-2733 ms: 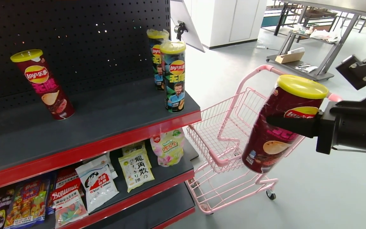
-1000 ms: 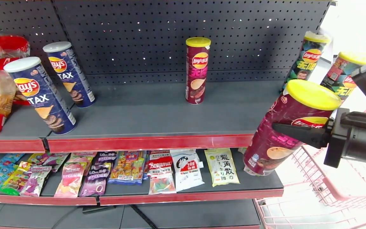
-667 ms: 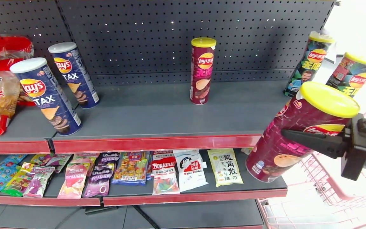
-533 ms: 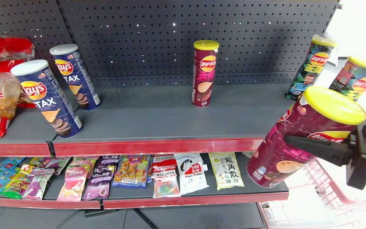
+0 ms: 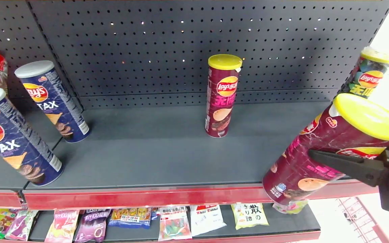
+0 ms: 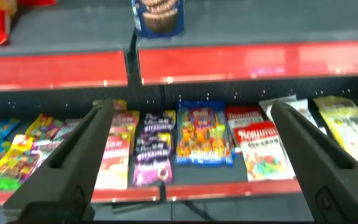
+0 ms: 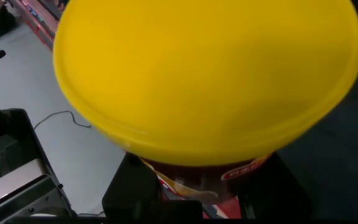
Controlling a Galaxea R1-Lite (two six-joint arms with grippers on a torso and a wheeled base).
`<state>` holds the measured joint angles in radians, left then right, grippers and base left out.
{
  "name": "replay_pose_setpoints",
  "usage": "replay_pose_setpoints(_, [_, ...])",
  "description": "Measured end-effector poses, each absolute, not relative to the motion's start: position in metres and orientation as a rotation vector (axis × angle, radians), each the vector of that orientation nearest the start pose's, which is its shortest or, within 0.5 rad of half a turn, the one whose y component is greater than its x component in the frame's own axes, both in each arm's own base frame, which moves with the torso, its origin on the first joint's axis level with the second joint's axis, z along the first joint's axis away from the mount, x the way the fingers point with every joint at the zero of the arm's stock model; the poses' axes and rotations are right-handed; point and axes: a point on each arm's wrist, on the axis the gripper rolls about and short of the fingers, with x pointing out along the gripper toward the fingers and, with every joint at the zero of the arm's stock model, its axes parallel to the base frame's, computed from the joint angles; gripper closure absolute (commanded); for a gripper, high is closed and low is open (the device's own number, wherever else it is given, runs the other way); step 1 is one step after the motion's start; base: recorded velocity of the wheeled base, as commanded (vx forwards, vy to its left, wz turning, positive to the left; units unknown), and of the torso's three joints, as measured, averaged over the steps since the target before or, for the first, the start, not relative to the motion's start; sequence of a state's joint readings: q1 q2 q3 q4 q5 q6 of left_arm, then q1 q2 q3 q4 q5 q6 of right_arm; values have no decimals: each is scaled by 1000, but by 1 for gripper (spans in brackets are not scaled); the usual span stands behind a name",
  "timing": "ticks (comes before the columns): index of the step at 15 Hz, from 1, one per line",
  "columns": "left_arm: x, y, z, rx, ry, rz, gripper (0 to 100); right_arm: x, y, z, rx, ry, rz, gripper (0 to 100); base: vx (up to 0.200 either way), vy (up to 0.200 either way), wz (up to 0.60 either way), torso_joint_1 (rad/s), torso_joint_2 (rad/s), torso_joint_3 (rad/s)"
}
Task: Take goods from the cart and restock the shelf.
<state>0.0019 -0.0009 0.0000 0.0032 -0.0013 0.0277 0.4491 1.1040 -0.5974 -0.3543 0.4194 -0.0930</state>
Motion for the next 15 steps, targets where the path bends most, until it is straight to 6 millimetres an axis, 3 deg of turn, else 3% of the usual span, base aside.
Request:
replay_pose_setpoints(11, [-23, 0, 76, 13, 4, 7, 0, 128, 75, 237, -96, 90, 892, 100, 0, 0, 0, 0, 0, 0])
replay_pose_setpoints(13, [-25, 0, 88, -4, -46, 12, 0, 125, 74, 239, -95, 81, 893, 100, 0, 0, 0, 0, 0, 0])
replay_pose_setpoints(15, [-29, 0, 116, -45, -92, -32, 0, 126, 73, 241, -94, 76, 883, 100, 0, 0, 0, 0, 0, 0])
